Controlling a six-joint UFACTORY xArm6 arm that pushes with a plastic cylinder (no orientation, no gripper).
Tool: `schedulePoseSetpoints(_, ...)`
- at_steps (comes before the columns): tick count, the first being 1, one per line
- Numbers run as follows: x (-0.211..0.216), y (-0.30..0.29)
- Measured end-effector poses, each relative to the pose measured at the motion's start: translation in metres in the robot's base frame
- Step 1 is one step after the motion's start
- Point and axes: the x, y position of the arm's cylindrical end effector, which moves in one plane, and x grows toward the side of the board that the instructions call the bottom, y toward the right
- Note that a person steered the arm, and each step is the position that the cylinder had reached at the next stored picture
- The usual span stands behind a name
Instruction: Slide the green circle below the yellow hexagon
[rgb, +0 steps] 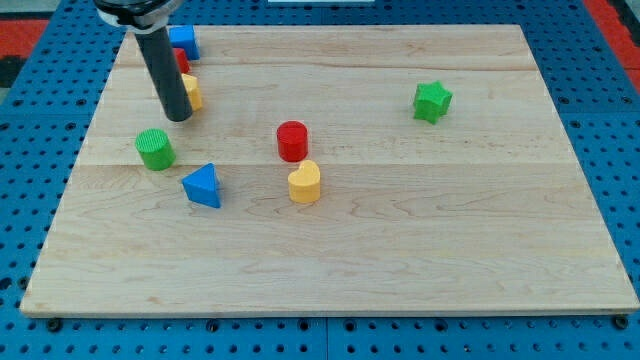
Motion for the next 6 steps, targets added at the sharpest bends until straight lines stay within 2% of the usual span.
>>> schedulePoseSetpoints(2, -0.013, 0.017)
schedulePoseSetpoints(4, -0.013, -0.020)
schedulePoseSetpoints(5, 0.020, 0.045)
schedulePoseSetpoints(6, 0.094, 0.036)
